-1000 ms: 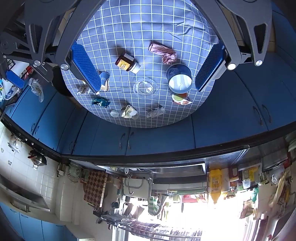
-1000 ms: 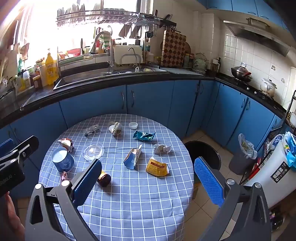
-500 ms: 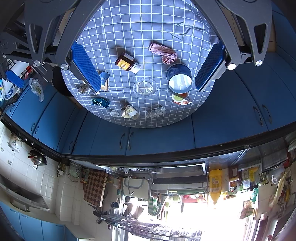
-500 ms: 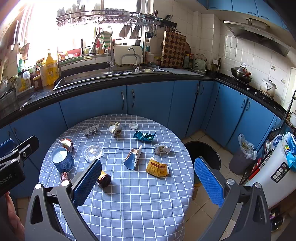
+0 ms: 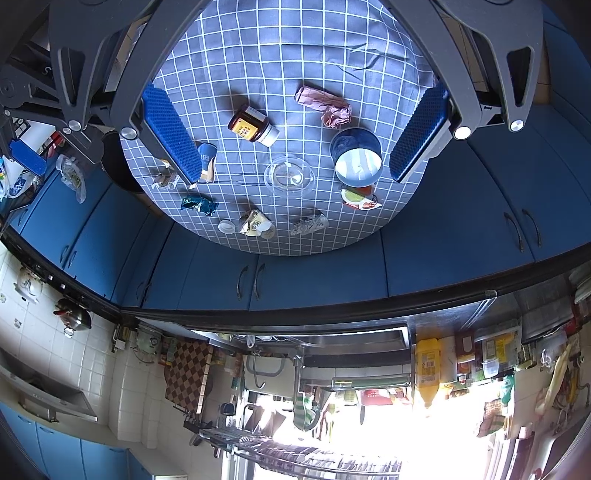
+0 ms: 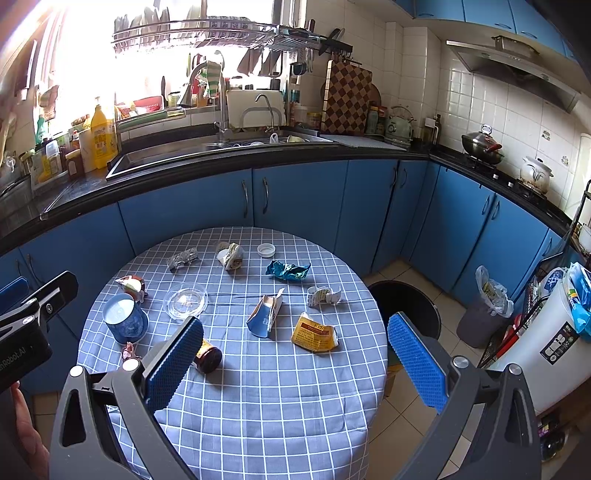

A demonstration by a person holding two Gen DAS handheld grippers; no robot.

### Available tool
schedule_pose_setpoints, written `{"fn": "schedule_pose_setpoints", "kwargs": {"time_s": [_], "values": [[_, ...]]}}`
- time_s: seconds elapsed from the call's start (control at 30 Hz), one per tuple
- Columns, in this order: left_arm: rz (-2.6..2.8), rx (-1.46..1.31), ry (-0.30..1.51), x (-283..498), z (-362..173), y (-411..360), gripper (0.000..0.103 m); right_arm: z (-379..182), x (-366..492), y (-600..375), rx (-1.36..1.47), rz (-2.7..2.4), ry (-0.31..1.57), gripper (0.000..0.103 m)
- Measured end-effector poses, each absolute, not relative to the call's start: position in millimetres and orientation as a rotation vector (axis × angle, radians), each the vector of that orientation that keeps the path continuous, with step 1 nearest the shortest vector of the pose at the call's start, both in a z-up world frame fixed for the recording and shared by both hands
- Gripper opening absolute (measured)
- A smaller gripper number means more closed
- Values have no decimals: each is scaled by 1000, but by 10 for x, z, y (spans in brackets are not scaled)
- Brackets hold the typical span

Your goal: Collect trash

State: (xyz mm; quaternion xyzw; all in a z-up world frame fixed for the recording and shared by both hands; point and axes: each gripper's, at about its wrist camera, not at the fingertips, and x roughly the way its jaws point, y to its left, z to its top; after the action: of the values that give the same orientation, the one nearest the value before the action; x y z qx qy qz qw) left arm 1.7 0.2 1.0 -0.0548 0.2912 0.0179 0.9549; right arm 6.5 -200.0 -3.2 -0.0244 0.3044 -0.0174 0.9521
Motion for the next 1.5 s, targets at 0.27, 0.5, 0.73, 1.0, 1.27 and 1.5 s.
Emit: {"fn": "schedule_pose_setpoints", "kwargs": {"time_s": [0.27, 0.5, 0.73, 1.0, 1.27, 1.5], "values": [[35, -111, 591, 11, -7, 27, 100, -34, 68, -1991, -49, -35, 618, 98], [39, -114, 592, 9, -15, 19, 100, -33, 66, -1995, -48, -35, 618, 98], [42, -114, 592, 5, -11, 19, 100, -34, 68, -1997, -49, -36, 619, 98], [60, -104, 603, 19, -22, 25, 100, -33, 65, -2020, -44, -37, 619, 98], [62, -106, 604, 35, -21, 24, 100, -15, 46, -2017, -47, -35, 616, 98], [61, -106, 603, 31, -23, 18, 100, -22, 61, -2024, -46, -35, 619, 98]]}}
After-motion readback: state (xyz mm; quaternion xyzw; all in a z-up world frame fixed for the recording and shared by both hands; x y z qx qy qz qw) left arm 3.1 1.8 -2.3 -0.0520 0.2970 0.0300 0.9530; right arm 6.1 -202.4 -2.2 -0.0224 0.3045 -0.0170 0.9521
